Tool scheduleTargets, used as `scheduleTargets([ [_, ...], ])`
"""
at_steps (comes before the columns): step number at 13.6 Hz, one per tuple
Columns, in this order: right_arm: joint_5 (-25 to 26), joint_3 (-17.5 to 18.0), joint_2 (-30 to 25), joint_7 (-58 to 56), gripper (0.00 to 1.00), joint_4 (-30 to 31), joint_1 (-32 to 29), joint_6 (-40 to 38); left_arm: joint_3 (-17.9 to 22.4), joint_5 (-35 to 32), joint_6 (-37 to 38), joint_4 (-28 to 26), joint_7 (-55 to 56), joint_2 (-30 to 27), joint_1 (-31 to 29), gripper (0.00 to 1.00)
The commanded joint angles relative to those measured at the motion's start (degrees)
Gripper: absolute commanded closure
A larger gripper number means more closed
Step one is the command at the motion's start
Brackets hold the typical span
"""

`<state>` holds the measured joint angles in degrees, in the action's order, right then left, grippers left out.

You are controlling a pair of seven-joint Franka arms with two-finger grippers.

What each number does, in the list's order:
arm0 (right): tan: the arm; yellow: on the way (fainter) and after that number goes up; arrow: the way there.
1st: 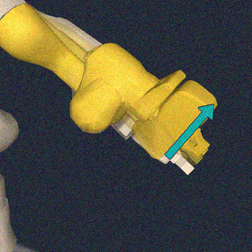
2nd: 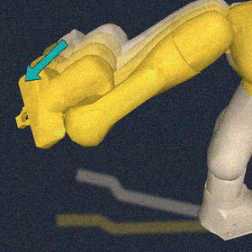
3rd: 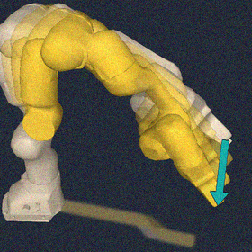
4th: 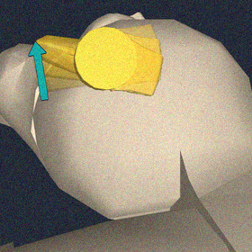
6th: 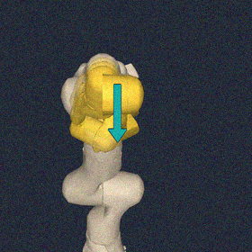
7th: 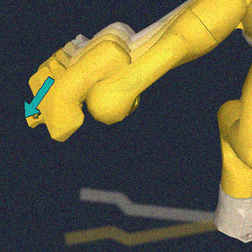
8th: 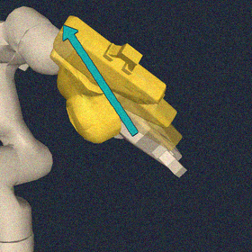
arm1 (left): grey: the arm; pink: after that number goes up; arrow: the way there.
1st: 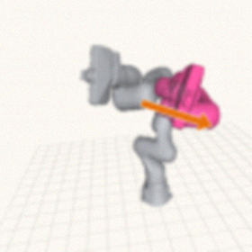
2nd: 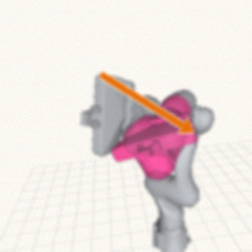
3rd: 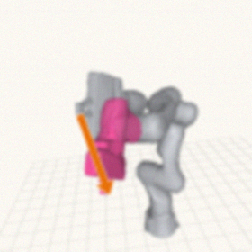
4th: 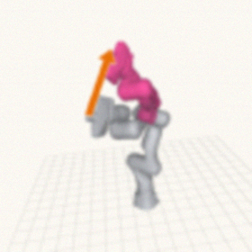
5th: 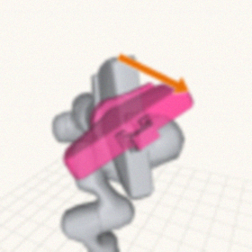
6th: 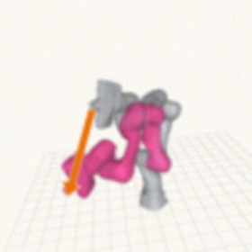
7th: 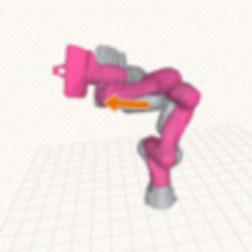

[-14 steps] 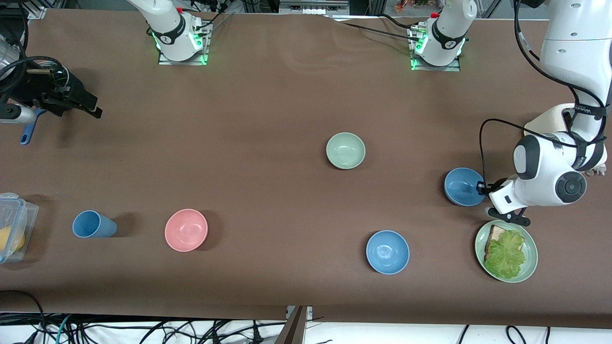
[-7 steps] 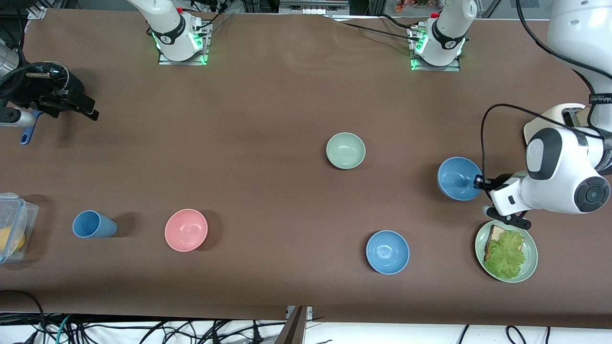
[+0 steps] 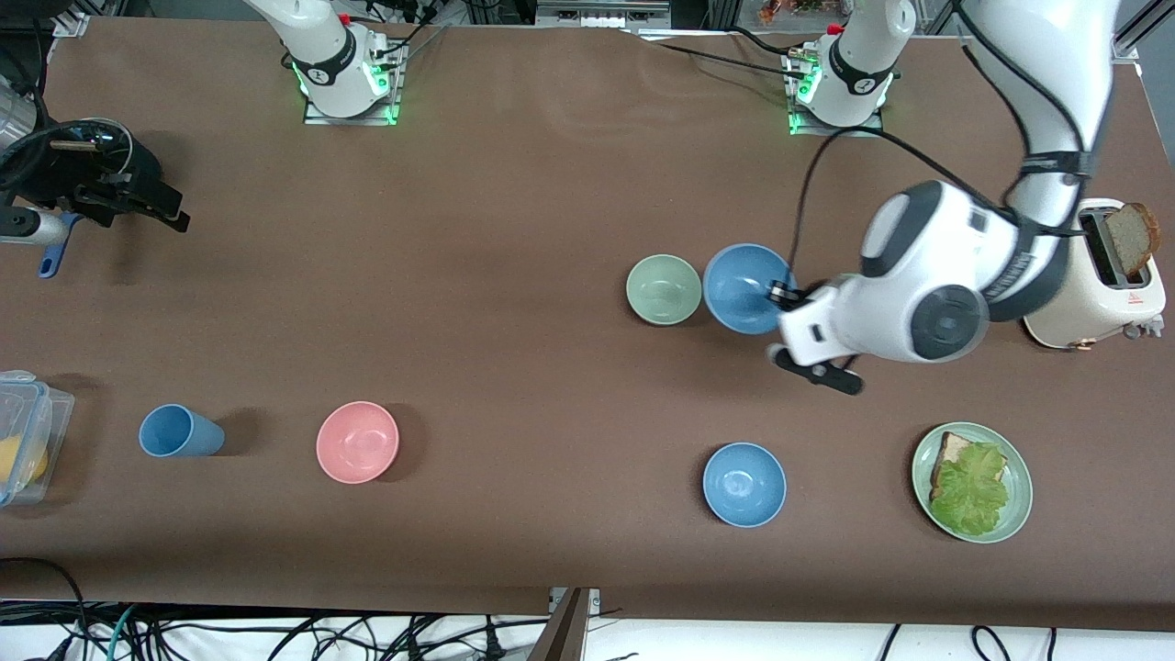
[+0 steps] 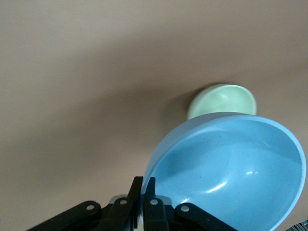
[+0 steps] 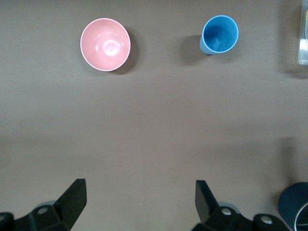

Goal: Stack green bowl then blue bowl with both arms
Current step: 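Carry the blue bowl with the left gripper onto the green bowl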

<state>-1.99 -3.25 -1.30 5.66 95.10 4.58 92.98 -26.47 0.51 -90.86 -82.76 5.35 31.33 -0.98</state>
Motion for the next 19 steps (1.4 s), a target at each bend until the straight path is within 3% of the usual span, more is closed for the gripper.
scheduleTargets([
  [1, 0.5, 0.3, 0.3, -1.0, 0.00, -1.3, -0.5, -0.9, 0.2, -0.4, -2.5, -3.0, 4.1, -0.2, 3.2, 1.00],
  [8, 0.5, 0.3, 0.3, -1.0, 0.00, -1.3, -0.5, -0.8, 0.3, -1.6, -19.9, -14.6, 4.9, 0.7, 6.8, 1.00],
  [19, 0.5, 0.3, 0.4, -1.0, 0.00, -1.3, -0.6, -0.8, 0.8, -4.1, -24.1, -15.9, 5.2, 3.8, 8.4, 1.00],
])
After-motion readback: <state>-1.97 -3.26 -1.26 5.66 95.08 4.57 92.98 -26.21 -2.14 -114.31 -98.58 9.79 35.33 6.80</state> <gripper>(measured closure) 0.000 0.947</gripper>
